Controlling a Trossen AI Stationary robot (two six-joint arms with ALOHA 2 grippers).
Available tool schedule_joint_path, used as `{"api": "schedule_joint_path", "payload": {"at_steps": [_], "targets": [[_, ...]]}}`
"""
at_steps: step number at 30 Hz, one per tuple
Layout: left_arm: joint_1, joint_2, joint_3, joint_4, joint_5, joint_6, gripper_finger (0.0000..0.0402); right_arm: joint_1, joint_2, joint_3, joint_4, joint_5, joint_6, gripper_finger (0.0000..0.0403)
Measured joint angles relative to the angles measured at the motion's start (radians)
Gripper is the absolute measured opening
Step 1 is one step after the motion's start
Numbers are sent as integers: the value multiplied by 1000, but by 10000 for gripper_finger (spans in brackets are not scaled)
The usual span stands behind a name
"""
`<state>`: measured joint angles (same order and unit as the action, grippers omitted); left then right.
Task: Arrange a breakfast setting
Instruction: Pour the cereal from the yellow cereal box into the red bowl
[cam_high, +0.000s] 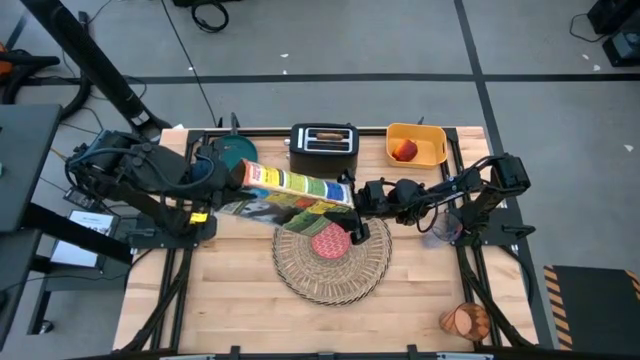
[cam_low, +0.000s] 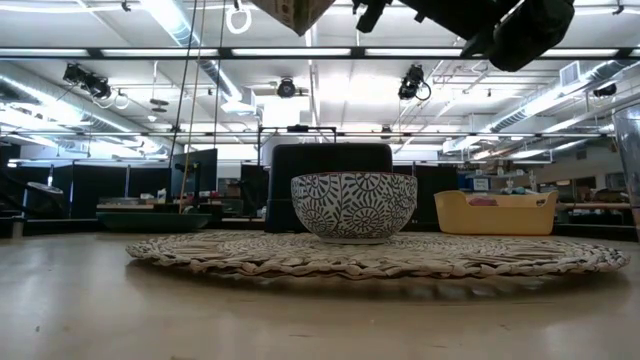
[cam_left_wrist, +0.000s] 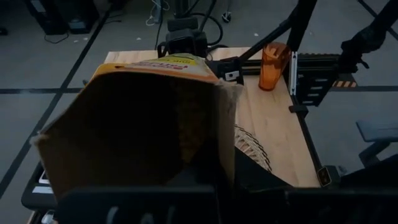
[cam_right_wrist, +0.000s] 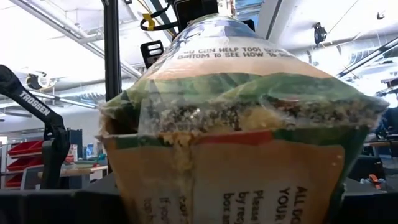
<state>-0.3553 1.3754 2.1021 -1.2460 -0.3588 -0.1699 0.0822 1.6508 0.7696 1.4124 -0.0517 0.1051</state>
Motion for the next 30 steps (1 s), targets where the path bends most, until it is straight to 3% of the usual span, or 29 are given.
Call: {"api": "schedule_joint_path", "payload": {"at_steps": [9,15,20,25,30], "targets": [[0,-1,0,-9,-2,-37,63,1,0,-2,-23,0,-4,222],[-15,-13,0,-31,11,-55,85,4,0,-47,9,-1,-1,184],[-75,-78,0,-31,15,-56,93,4,-17,-107,45,-2,-3,178],[-123,-122,1,-32,15,-87,93,4,-106,-175,9,-28,-3,178],[-158,-119,-7,-68,-29,-99,93,-16,-283,-271,-134,-32,-3,178]]}}
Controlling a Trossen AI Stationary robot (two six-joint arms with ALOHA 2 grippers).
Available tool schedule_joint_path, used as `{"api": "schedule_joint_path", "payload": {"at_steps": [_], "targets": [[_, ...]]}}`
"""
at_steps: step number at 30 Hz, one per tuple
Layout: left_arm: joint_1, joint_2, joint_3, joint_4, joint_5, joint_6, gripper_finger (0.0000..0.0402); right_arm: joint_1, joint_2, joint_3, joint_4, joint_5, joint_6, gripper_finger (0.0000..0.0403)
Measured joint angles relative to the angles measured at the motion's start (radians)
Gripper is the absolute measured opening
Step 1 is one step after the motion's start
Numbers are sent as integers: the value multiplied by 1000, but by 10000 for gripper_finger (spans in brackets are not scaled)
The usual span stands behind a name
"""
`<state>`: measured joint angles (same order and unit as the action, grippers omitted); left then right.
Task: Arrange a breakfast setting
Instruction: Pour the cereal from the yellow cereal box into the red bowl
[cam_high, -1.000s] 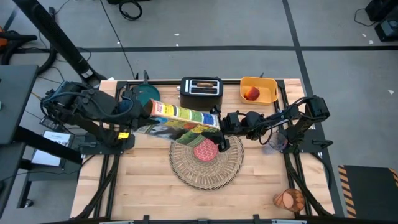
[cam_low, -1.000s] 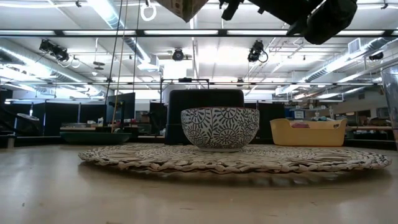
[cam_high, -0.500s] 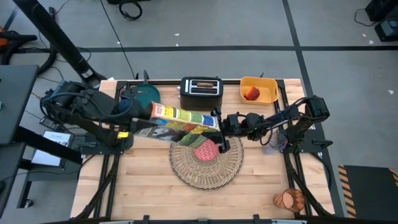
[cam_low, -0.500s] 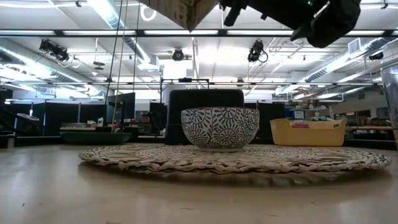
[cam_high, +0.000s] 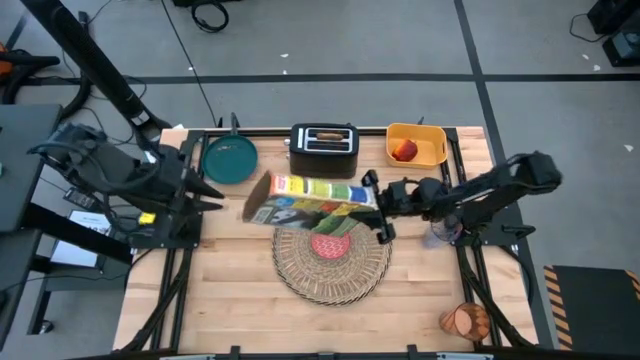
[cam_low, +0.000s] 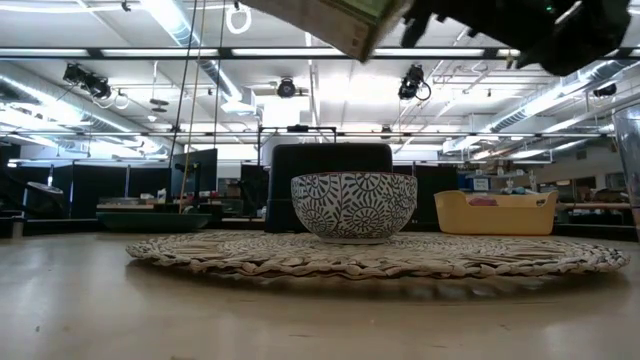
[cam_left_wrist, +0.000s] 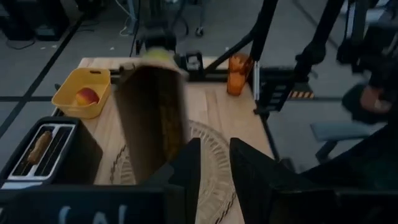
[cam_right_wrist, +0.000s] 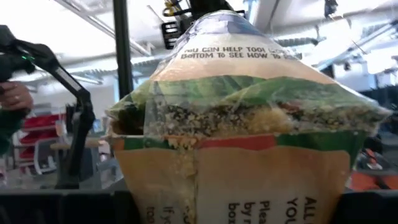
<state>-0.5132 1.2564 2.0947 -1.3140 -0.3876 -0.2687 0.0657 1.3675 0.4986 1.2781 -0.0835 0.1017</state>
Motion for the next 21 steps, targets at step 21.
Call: {"api": "schedule_joint_path", "payload": {"at_steps": [21], "targets": [[-8,-139,-503,105,-110,-97,94,-134,-619,-158,-637,-132,36,178]]}}
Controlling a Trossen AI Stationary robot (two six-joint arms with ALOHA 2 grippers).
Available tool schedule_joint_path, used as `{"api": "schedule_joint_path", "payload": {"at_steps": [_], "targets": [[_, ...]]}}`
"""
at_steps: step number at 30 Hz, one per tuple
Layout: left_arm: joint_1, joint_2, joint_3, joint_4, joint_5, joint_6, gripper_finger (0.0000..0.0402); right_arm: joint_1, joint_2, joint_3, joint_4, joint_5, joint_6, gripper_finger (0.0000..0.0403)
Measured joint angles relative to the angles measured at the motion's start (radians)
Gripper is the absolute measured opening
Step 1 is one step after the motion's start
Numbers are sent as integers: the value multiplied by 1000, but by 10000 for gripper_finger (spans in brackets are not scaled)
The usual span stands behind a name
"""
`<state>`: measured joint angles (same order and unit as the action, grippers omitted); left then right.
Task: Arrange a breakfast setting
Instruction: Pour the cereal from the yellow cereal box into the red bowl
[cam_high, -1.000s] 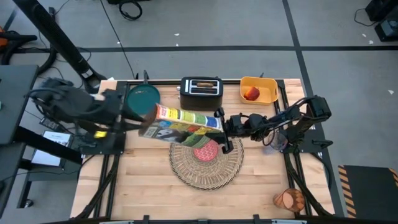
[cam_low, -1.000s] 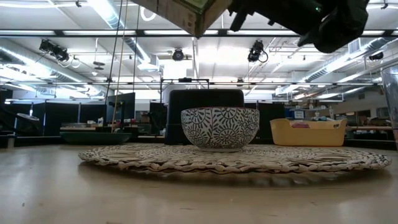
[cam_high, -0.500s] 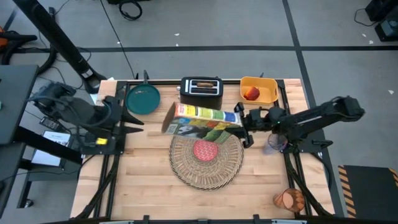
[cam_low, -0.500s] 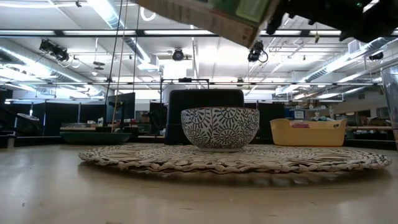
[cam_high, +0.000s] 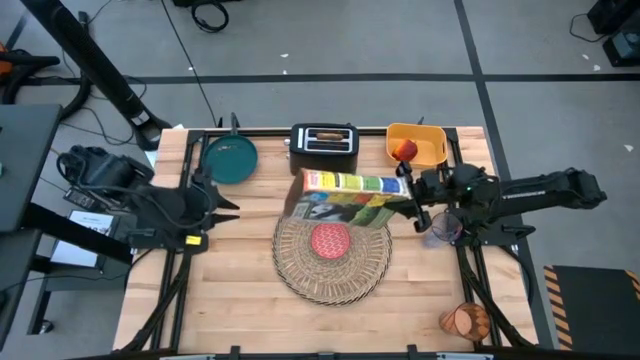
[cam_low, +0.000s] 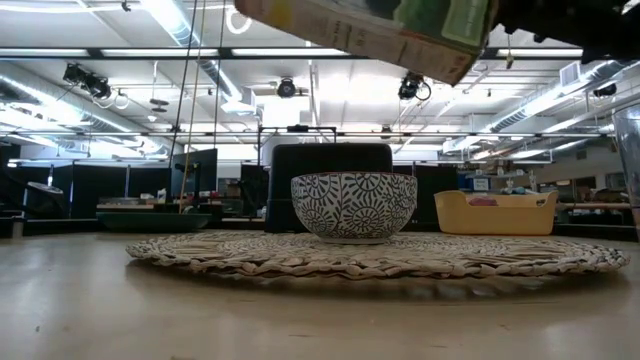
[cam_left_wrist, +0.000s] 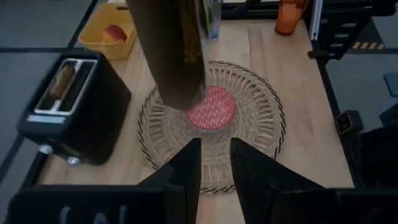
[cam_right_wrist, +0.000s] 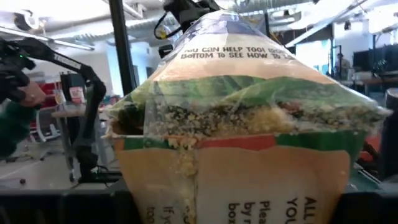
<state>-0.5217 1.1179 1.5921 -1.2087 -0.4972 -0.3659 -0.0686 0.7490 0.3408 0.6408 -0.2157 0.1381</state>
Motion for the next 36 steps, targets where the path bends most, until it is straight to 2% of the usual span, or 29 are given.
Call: {"api": "schedule_joint_path", "payload": {"at_steps": [3,7,13,18,24,28,36], "targets": [[0,-34,-109,70,0,-36,94,-21,-70,0,-116,-15,-7,178],[-2,-55,-249,187,6,-71,94,-58,-164,-1,-227,-115,-12,178],[-45,-59,-422,357,13,-108,94,-99,-287,-1,-372,-214,-36,177],[-82,-59,-548,551,12,-141,94,-130,-371,-1,-545,-226,-70,177],[-96,-59,-666,752,14,-147,94,-156,-410,30,-688,-255,-98,177],[-100,-58,-758,921,84,-121,94,-158,-413,93,-813,-257,-127,177],[-99,-48,-902,1174,83,-120,94,-157,-412,116,-891,-271,-150,177]]}}
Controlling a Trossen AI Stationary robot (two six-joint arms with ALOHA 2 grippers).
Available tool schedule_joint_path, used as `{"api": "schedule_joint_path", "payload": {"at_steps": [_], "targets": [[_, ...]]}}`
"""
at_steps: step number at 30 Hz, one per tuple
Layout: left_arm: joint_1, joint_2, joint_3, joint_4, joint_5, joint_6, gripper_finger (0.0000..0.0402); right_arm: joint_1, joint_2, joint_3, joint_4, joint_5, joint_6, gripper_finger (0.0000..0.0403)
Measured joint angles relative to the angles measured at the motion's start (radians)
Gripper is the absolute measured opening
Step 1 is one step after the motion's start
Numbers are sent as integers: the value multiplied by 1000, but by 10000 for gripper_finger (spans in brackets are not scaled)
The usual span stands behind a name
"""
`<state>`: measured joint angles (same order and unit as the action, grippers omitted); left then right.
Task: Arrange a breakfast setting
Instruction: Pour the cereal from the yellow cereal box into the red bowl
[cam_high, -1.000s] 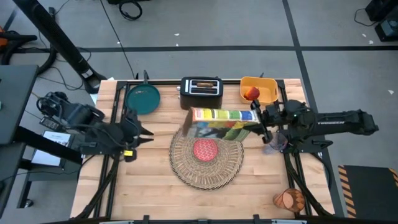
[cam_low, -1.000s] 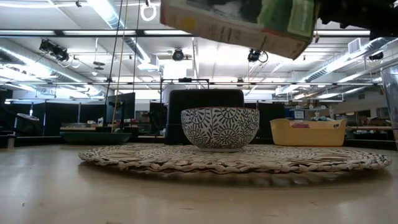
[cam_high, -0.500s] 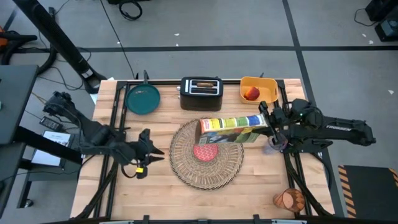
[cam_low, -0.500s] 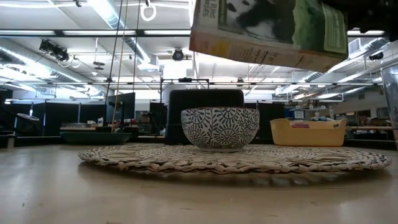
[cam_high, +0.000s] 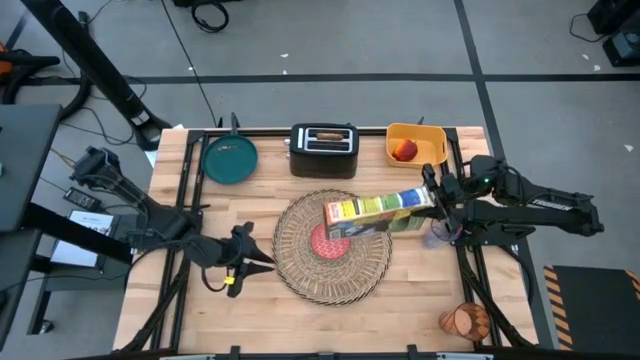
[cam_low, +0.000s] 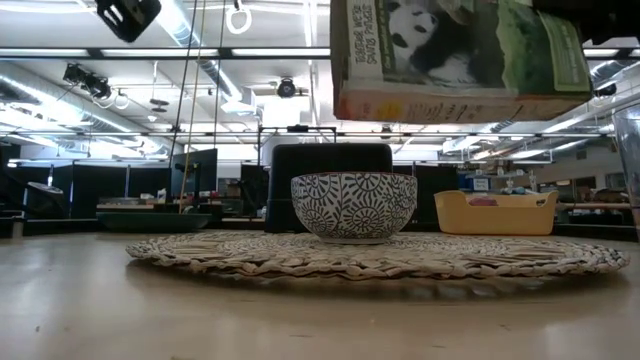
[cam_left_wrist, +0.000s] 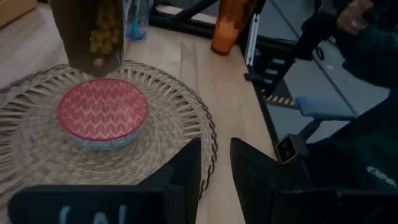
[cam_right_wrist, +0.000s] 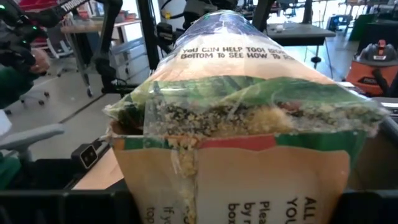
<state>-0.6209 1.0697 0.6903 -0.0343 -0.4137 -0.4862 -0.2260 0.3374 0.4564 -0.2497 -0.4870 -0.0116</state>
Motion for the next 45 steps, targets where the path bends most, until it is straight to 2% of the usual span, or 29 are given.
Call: {"api": "schedule_joint_path", "payload": {"at_steps": [5,14,20,32,40,45], "targets": [[0,39,-42,96,0,-19,94,1,0,0,-8,-8,6,177],[2,50,-44,103,0,-26,94,1,1,1,-53,13,16,177],[1,50,-44,104,0,-51,94,2,41,82,-164,49,-31,177],[2,50,-44,106,-31,-53,94,2,153,147,-219,46,-96,177],[2,50,-43,105,-31,-71,94,2,160,154,-214,43,-120,177],[2,50,-43,105,-31,-71,94,4,185,215,-263,44,-149,177]]}}
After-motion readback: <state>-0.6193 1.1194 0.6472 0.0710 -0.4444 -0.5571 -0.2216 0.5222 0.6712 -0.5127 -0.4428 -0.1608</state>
